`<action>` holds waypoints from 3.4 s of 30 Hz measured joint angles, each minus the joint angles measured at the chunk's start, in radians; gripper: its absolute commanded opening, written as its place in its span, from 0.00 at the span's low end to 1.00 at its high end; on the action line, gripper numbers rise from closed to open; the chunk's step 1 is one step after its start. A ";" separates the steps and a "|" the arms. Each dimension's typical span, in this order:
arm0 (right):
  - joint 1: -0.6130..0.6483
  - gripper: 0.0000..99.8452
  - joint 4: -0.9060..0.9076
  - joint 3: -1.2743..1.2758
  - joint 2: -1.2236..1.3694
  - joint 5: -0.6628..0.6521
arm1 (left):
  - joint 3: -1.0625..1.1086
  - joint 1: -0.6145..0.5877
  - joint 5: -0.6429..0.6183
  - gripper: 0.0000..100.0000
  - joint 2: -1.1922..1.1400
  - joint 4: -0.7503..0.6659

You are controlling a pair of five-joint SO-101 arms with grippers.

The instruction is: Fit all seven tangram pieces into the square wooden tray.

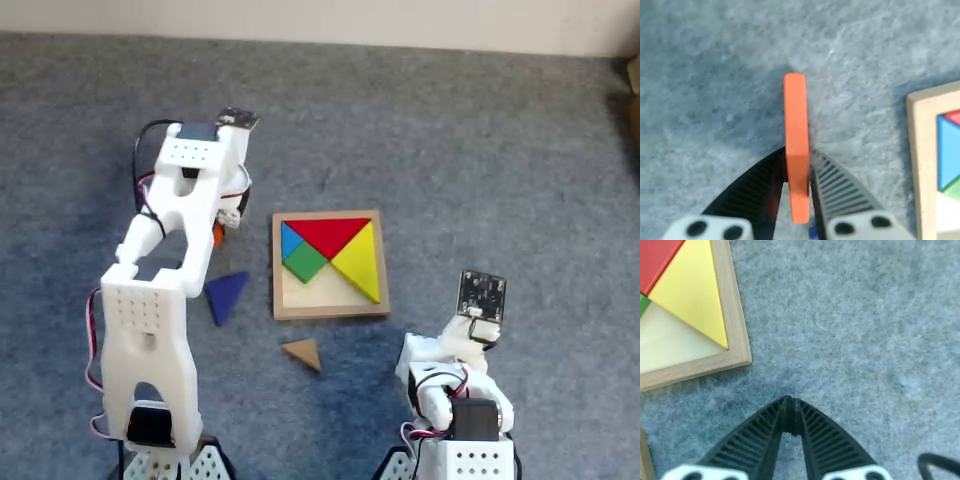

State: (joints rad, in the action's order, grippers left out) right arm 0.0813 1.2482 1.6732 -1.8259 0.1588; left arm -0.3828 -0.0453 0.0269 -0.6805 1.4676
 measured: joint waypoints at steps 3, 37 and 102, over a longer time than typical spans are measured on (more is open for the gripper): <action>0.000 0.02 0.000 0.000 0.000 0.000 | 0.080 0.029 0.000 0.00 0.075 -0.003; 0.000 0.02 0.000 0.000 0.000 0.000 | 0.654 0.609 0.226 0.04 0.503 -0.206; 0.000 0.02 0.000 0.000 0.000 0.000 | 0.801 0.667 0.187 0.15 0.537 -0.523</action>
State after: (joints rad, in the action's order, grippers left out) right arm 0.0813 1.2482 1.6732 -1.8259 0.1588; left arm 0.4181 0.6222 0.2140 -0.1435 0.9444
